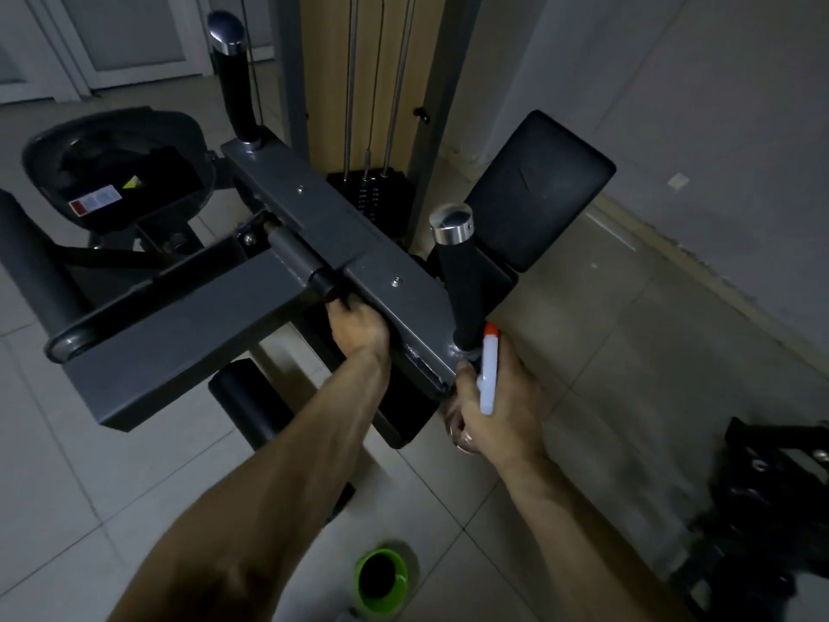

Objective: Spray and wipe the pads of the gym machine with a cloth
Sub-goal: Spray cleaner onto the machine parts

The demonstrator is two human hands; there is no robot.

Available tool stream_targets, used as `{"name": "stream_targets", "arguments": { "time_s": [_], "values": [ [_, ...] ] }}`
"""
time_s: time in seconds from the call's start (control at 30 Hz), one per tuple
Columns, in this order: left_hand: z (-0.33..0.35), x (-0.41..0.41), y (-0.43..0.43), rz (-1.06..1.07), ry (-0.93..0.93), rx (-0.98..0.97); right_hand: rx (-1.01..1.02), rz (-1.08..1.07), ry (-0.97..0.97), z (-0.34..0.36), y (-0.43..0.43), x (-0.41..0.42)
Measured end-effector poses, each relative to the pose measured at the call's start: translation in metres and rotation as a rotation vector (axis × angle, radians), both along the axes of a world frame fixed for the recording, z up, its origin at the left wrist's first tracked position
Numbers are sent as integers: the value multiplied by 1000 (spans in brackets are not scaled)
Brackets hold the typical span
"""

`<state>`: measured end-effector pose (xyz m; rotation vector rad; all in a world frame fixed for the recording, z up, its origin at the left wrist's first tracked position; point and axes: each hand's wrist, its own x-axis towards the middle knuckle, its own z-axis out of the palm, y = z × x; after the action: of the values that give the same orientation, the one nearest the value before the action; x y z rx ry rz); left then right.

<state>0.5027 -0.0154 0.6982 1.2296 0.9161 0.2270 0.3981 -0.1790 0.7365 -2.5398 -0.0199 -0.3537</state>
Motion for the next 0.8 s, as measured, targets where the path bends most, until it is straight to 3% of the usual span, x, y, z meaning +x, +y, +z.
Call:
{"name": "stream_targets", "arguments": {
  "time_s": [0.17,0.37,0.6,0.8],
  "values": [
    [-28,-68,-35,-401,-303,439,-17,-7,-4,0,1,0],
    [-28,-34,-2,-398,-244,501,-18,-26,44,1,0,1],
    [-12,-129,-58,-619,-410,507,13,22,27,12,-4,-1],
    [-20,-66,-27,-531,-240,521,18,141,79,9,-19,-7]
  ]
}}
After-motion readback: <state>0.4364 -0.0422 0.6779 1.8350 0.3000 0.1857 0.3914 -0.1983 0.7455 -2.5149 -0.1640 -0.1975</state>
